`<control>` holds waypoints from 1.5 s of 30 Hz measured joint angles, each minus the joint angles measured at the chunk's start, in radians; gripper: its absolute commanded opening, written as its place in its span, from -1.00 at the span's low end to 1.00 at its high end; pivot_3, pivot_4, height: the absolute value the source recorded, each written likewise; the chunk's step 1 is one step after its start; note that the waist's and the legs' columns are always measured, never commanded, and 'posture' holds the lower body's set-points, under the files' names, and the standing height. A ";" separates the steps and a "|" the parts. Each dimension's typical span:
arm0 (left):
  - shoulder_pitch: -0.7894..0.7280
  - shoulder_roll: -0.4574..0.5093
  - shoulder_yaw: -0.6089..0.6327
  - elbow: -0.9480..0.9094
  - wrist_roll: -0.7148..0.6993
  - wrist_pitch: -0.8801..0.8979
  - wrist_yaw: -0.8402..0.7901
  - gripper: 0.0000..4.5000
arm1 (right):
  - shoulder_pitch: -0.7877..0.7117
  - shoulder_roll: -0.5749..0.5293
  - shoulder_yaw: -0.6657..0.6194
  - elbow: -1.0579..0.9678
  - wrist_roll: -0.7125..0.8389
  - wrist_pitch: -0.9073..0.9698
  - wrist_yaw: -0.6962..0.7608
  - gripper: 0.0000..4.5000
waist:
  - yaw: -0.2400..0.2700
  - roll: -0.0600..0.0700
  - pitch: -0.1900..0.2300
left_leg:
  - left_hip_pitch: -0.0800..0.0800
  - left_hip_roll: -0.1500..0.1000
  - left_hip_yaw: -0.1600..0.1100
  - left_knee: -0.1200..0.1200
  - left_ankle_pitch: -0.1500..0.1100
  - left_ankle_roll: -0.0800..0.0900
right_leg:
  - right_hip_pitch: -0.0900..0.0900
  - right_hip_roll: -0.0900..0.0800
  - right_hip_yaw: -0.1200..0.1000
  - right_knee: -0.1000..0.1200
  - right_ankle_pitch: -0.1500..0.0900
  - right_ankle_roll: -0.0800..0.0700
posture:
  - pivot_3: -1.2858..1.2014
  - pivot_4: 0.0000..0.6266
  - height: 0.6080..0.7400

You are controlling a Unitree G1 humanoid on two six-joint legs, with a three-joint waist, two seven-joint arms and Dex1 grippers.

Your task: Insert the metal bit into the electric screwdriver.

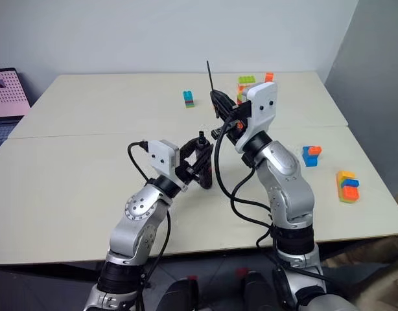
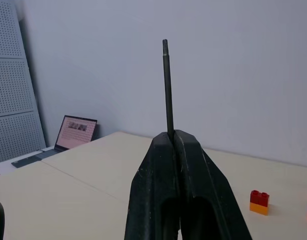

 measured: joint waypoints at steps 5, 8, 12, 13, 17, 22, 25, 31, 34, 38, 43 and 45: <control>0.000 -0.021 0.001 0.023 0.028 -0.045 0.025 -0.27 | 0.014 0.011 0.043 0.005 -0.002 -0.047 -0.010 -1.00 | 0.002 0.000 0.000 | -0.005 0.000 0.000 0.000 0.000 0.000 | -0.004 0.000 0.000 -0.001 0.000 0.001 | 0.03 -0.52 1.00; -0.001 -0.037 0.000 0.042 0.040 -0.073 0.036 -0.27 | 0.014 0.017 0.046 0.012 -0.003 -0.073 -0.027 -1.00 | 0.004 0.000 0.000 | -0.006 0.000 0.000 0.000 0.000 0.000 | -0.005 0.000 0.000 -0.001 0.000 0.001 | 0.03 -0.52 1.00; -0.003 -0.054 -0.003 0.078 0.060 -0.122 0.044 -0.27 | 0.014 0.040 0.065 0.046 -0.012 -0.111 -0.048 -1.00 | 0.004 0.000 0.000 | -0.006 0.000 0.000 0.000 0.000 0.000 | -0.005 0.000 -0.001 -0.001 0.000 0.001 | 0.03 -0.52 1.00; -0.003 -0.056 -0.003 0.087 0.066 -0.134 0.046 -0.27 | 0.014 0.043 0.074 0.053 -0.014 -0.120 -0.051 -1.00 | 0.003 0.000 0.000 | -0.006 0.000 0.000 0.000 0.000 0.000 | -0.005 0.000 -0.001 -0.001 0.000 0.001 | 0.03 -0.52 1.00; -0.006 -0.064 -0.003 0.104 0.073 -0.155 0.057 -0.27 | 0.014 0.052 0.096 0.079 -0.023 -0.153 -0.058 -1.00 | 0.003 0.000 0.000 | -0.006 0.000 0.000 0.000 0.000 0.000 | -0.005 0.000 -0.001 -0.001 0.000 0.001 | 0.03 -0.52 1.00; -0.006 -0.065 -0.003 0.105 0.078 -0.156 0.059 -0.27 | 0.016 0.076 0.104 0.115 -0.027 -0.194 -0.069 -1.00 | 0.003 0.000 0.000 | -0.005 0.000 0.000 0.000 0.000 0.000 | -0.005 0.000 -0.001 -0.001 0.000 0.001 | 0.03 -0.52 1.00; -0.006 -0.065 -0.003 0.104 0.078 -0.156 0.059 -0.27 | 0.024 0.081 0.122 0.131 -0.035 -0.209 -0.069 -1.00 | 0.003 0.000 0.000 | -0.006 0.000 0.000 0.000 0.000 0.000 | -0.005 0.000 -0.001 -0.001 0.000 0.001 | 0.03 -0.52 1.00; -0.006 -0.064 -0.004 0.104 0.082 -0.156 0.059 -0.27 | 0.036 0.087 0.141 0.151 -0.039 -0.237 -0.066 -1.00 | 0.003 0.000 0.000 | -0.005 0.000 0.000 0.000 0.000 0.000 | -0.005 0.000 -0.001 -0.001 0.000 0.001 | 0.03 -0.52 1.00; -0.006 -0.064 -0.005 0.104 0.082 -0.155 0.059 -0.27 | 0.048 0.087 0.147 0.159 -0.041 -0.247 -0.063 -1.00 | 0.003 0.000 0.000 | -0.006 0.000 0.000 0.000 0.000 0.000 | -0.005 0.000 -0.001 -0.001 0.000 0.001 | 0.03 -0.52 1.00; -0.006 -0.063 -0.004 0.104 0.083 -0.154 0.059 -0.27 | 0.055 0.085 0.151 0.160 -0.043 -0.261 -0.062 -1.00 | 0.003 0.000 0.000 | -0.005 0.000 0.000 0.000 0.000 0.000 | -0.005 0.000 -0.001 -0.001 0.000 0.001 | 0.03 -0.52 1.00; -0.006 -0.064 -0.004 0.102 0.083 -0.152 0.060 -0.27 | 0.059 0.085 0.151 0.160 -0.046 -0.267 -0.065 -1.00 | 0.003 0.000 0.000 | -0.005 0.000 0.000 0.000 0.000 0.000 | -0.005 0.000 -0.001 -0.001 0.000 0.001 | 0.03 -0.52 1.00; -0.006 -0.064 -0.004 0.102 0.083 -0.151 0.060 -0.27 | 0.059 0.085 0.151 0.160 -0.047 -0.269 -0.070 -1.00 | 0.003 0.000 0.000 | -0.005 0.000 0.000 0.000 0.000 0.000 | -0.005 0.000 -0.001 -0.001 0.000 0.001 | 0.03 -0.52 1.00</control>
